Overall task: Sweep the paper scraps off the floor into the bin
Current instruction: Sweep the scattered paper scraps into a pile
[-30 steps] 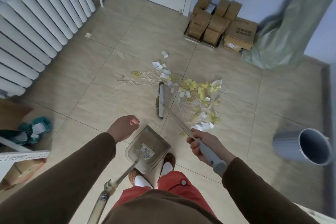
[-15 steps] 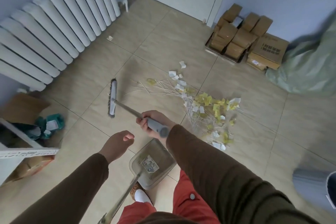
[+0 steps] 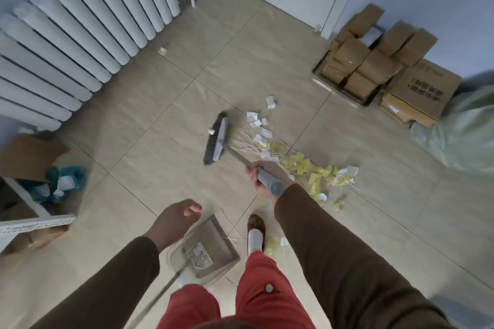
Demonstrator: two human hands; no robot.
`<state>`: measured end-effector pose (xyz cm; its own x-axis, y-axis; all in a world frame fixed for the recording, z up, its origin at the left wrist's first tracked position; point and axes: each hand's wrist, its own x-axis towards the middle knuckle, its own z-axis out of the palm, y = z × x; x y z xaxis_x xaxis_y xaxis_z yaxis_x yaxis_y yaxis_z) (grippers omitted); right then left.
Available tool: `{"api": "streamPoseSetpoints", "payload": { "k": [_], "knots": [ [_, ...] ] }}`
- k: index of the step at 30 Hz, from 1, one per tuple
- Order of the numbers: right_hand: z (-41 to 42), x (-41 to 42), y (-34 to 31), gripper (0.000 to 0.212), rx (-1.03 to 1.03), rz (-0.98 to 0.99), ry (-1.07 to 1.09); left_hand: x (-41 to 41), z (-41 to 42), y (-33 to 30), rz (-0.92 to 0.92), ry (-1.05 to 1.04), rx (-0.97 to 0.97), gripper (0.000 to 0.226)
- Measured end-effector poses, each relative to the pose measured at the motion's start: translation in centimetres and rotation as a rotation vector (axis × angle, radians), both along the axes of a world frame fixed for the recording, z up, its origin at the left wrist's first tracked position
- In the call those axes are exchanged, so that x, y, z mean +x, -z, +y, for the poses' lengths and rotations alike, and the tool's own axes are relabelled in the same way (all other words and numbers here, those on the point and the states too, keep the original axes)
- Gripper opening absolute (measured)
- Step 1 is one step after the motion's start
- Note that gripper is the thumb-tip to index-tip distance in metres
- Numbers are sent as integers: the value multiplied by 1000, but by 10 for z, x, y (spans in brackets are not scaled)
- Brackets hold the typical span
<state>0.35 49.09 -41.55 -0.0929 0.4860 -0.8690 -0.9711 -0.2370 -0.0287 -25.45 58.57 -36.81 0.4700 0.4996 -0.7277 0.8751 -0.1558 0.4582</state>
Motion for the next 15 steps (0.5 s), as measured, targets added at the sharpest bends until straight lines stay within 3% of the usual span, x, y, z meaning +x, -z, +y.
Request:
{"api": "streamPoseSetpoints", "payload": {
  "k": [6,11,15],
  "knots": [
    [-94,17,-60,11,-130,-53,85,85,9,-26,-126,45,19,18],
    [-155,24,-104,26,-131,-63,109,119,5,-39,-184,77,10,16],
    [-157,33,-125,28,-41,-58,91,133,10,-40,-179,82,-1,14]
  ]
}}
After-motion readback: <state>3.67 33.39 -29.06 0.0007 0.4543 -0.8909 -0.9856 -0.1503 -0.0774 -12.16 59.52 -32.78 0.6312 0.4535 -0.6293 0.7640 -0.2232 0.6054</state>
